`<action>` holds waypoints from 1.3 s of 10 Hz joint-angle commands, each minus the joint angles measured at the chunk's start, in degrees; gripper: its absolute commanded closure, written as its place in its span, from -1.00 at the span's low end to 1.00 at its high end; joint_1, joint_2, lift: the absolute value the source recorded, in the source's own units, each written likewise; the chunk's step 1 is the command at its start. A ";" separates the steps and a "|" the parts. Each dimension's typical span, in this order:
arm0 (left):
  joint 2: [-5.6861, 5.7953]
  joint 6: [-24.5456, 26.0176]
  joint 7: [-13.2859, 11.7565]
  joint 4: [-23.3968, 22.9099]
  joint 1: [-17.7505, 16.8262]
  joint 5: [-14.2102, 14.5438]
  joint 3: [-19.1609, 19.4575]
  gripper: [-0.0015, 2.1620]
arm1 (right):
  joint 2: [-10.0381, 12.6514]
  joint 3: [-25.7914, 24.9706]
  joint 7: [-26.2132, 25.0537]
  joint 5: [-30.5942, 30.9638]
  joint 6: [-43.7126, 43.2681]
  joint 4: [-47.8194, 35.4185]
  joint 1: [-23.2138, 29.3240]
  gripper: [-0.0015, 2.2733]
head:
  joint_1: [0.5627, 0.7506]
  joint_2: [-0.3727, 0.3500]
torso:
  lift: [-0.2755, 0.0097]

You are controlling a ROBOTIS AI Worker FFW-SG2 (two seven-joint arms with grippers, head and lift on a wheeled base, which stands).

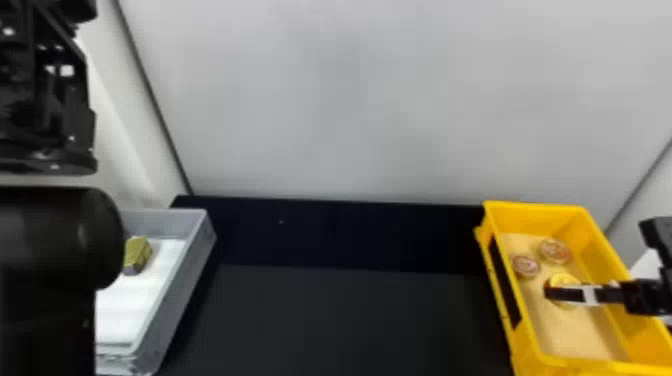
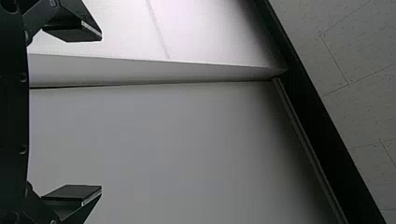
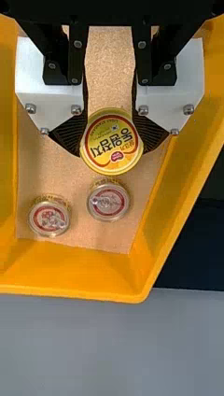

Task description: Pick up the round yellow can and place it in the yellow rectangular box

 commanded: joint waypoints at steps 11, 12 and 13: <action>-1.02 -1.27 0.08 0.41 -0.03 0.19 0.55 -0.88 | -1.35 -0.12 -1.61 -0.33 2.98 6.32 -0.23 -0.66 | 0.07 0.18 | 0.86; -1.02 -1.27 0.08 0.41 0.06 0.19 0.64 -0.88 | -1.35 -0.12 -1.61 -0.24 3.24 6.05 -0.23 -0.90 | 0.07 0.18 | 0.86; -1.02 -1.27 0.08 0.41 0.15 0.19 0.64 -0.88 | -1.44 0.24 -1.43 0.11 3.68 5.35 -0.23 -0.96 | 0.07 0.18 | 0.86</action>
